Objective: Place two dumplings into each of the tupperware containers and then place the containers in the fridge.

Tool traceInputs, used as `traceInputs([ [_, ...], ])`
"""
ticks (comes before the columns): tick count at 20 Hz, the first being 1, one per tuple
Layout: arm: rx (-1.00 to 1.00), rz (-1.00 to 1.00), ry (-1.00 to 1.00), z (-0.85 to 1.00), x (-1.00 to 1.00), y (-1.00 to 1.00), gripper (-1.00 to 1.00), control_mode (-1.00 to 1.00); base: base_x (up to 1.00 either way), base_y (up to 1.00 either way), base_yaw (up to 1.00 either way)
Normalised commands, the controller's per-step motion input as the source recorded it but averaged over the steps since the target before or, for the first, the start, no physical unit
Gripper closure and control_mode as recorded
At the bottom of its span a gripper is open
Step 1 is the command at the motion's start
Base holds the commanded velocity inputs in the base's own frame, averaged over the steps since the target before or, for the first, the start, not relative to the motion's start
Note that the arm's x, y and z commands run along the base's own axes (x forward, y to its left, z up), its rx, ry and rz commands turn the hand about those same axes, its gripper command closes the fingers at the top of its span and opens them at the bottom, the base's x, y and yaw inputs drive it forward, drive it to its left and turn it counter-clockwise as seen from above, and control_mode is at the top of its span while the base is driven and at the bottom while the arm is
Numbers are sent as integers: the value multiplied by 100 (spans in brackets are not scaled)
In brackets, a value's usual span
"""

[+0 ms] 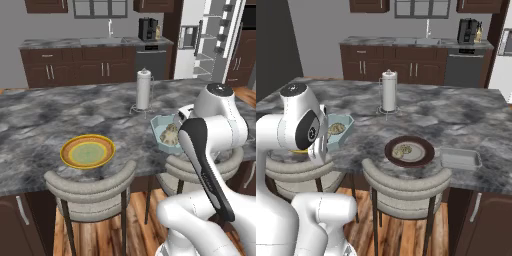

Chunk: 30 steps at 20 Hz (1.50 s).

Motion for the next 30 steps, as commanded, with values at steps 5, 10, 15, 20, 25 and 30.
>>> traceInputs([
  [5,0,0,0,0,0,0,100,100,-64,-65,0],
  [10,0,0,0,0,0,0,100,100,-10,-100,0],
  [15,0,0,0,0,0,0,100,100,-9,-100,0],
  [20,0,0,0,0,0,0,100,100,-24,-100,0],
  [25,0,0,0,0,0,0,100,100,-14,-100,0],
  [30,0,0,0,0,0,0,100,100,-4,-100,0],
])
